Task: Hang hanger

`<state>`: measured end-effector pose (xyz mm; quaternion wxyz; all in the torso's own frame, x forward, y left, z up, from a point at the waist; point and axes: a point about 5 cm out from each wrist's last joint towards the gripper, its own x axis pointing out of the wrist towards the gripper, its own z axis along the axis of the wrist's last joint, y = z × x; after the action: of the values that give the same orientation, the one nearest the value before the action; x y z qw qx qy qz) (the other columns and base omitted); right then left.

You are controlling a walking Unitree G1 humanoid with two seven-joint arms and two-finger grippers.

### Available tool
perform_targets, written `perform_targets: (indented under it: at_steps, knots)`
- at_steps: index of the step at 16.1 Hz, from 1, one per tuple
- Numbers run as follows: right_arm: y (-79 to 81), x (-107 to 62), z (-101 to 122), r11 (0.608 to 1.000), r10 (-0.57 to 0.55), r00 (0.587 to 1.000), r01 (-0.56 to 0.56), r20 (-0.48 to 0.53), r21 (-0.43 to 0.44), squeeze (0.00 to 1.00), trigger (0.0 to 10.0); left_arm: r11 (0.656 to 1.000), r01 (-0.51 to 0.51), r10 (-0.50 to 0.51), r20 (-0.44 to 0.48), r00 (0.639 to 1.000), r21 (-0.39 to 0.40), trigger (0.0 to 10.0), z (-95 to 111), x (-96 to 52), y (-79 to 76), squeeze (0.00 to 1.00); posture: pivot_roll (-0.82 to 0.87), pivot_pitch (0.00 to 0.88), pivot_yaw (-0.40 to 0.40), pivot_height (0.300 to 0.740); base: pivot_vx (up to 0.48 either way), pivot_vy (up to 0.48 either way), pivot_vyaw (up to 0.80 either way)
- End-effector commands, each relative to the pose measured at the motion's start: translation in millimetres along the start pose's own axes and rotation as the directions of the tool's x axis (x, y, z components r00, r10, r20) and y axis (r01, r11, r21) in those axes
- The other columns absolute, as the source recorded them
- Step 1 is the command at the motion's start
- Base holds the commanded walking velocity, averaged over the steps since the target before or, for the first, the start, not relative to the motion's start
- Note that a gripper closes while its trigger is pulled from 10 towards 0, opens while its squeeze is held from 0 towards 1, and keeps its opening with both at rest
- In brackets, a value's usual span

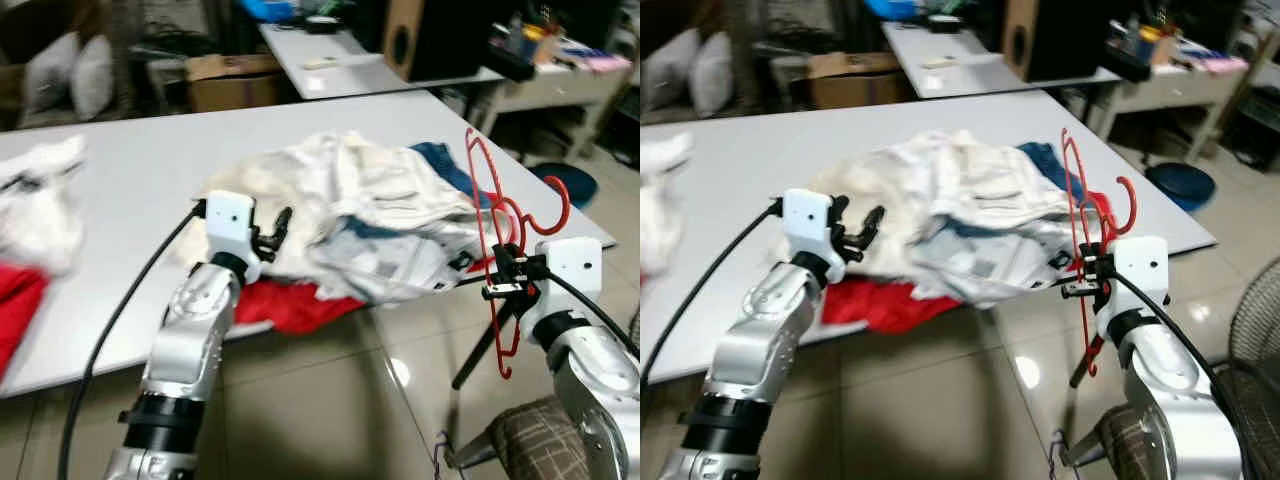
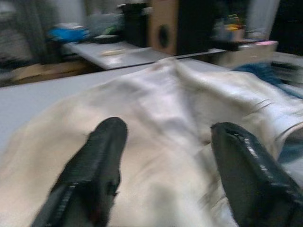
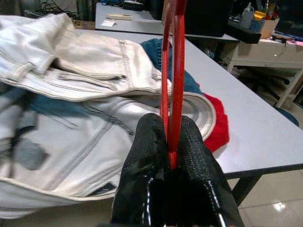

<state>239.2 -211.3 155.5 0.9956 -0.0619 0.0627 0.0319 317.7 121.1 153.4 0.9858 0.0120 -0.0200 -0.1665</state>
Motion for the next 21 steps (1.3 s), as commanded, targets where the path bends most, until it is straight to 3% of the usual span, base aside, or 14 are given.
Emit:
perform_targets:
  at_steps: [1, 2, 4, 7, 8, 9, 11, 13, 14, 16, 17, 18, 19, 21]
  knots:
    - [-2.6, -1.8, 2, 1.000, 0.017, 1.000, -0.017, 0.014, -0.020, 0.00, 10.0, 0.998, 0.064, -0.064, 0.051, 0.997, 0.000, 10.0, 8, 4.2, -9.4, 1.00, -0.03, 0.000, 0.014, 0.740, 0.000, 0.000, 0.00]
    - [-2.9, -5.8, 1, 0.998, 0.066, 0.997, -0.066, 0.025, -0.022, 0.00, 10.0, 0.973, 0.228, -0.229, 0.089, 0.969, 0.023, 10.0, 13, 1.9, -18.4, 1.00, -0.03, 0.000, 0.018, 0.740, 0.000, 0.000, 0.00]
    - [-9.1, -10.4, 1, 0.998, 0.070, 0.997, -0.070, 0.026, -0.011, 0.00, 10.0, 0.945, 0.310, -0.319, 0.079, 0.945, 0.106, 10.0, 16, 1.2, -22.4, 1.00, -0.03, 0.000, 0.023, 0.740, 0.000, 0.000, 0.00]
    - [-20.8, -17.1, -3, 0.997, 0.051, 0.999, -0.051, 0.010, -0.052, 0.00, 10.0, 0.868, 0.403, -0.429, 0.029, 0.903, 0.292, 10.0, 14, 11.5, -34.3, 1.00, -0.04, 0.000, 0.035, 0.740, 0.000, 0.000, 0.00]
    - [-23.3, -19.4, -3, 0.997, 0.051, 0.999, -0.051, 0.007, -0.061, 0.00, 10.0, 0.840, 0.428, -0.456, 0.004, 0.890, 0.334, 10.0, 14, 17.8, -37.1, 0.11, -0.04, 0.000, 0.039, 0.740, 0.000, 0.000, 0.00]
    - [-24.1, -22.2, -3, 0.996, 0.062, 0.998, -0.062, -0.005, -0.068, 0.00, 10.0, 0.825, 0.449, -0.476, -0.008, 0.880, 0.344, 10.0, 16, 24.6, -39.3, 0.00, -0.05, 0.000, 0.049, 0.740, 0.000, 0.000, 0.00]
    - [-23.3, -25.8, -5, 0.994, 0.075, 0.997, -0.077, -0.029, -0.081, 0.00, 10.0, 0.808, 0.483, -0.508, -0.017, 0.861, 0.336, 10.0, 18, 30.8, -44.0, 0.00, -0.06, 0.000, 0.051, 0.740, 0.000, 0.000, 0.00]
    - [-19.6, -29.1, -9, 0.991, 0.099, 0.994, -0.103, -0.052, -0.081, 0.00, 10.0, 0.756, 0.539, -0.553, -0.078, 0.830, 0.372, 10.0, 10, 36.9, -51.4, 0.00, -0.06, 0.000, 0.046, 0.740, 0.000, 0.000, 0.00]
    - [-17.7, -29.3, -10, 0.990, 0.110, 0.992, -0.115, -0.061, -0.082, 0.00, 10.0, 0.745, 0.550, -0.553, -0.111, 0.826, 0.377, 10.0, 5, 40.6, -53.3, 0.00, -0.06, 0.000, 0.044, 0.740, 0.000, 0.000, 0.00]
    - [-15.7, -29.3, -11, 0.988, 0.123, 0.990, -0.129, -0.068, -0.086, 0.00, 10.0, 0.734, 0.548, -0.539, -0.147, 0.829, 0.401, 10.0, 1, 45.6, -53.9, 0.00, -0.06, 0.000, 0.045, 0.740, 0.000, 0.000, 0.00]
    - [-14.9, -29.6, -11, 0.987, 0.128, 0.989, -0.134, -0.072, -0.088, 0.00, 10.0, 0.738, 0.509, -0.488, -0.171, 0.856, 0.442, 10.0, -1, 52.5, -50.3, 0.00, -0.07, 0.000, 0.046, 0.740, 0.000, 0.000, 0.00]
    - [-14.1, -29.6, -11, 0.987, 0.130, 0.989, -0.136, -0.072, -0.088, 0.00, 10.0, 0.757, 0.447, -0.426, -0.159, 0.891, 0.476, 8.1, 2, 58.9, -45.1, 0.00, -0.07, 0.000, 0.046, 0.740, 0.000, 0.000, 0.00]
    - [-13.1, -29.7, -11, 0.986, 0.132, 0.989, -0.138, -0.072, -0.089, 0.00, 10.0, 0.777, 0.421, -0.399, -0.151, 0.904, 0.467, 0.0, 4, 62.5, -42.5, 0.00, -0.07, 0.000, 0.046, 0.740, 0.000, 0.000, 0.00]
    - [-10.9, -29.9, -11, 0.985, 0.142, 0.987, -0.149, -0.075, -0.089, 0.00, 10.0, 0.779, 0.404, -0.379, -0.154, 0.913, 0.479, 0.0, 5, 66.6, -41.7, 0.00, -0.07, 0.000, 0.046, 0.740, 0.000, 0.000, 0.00]
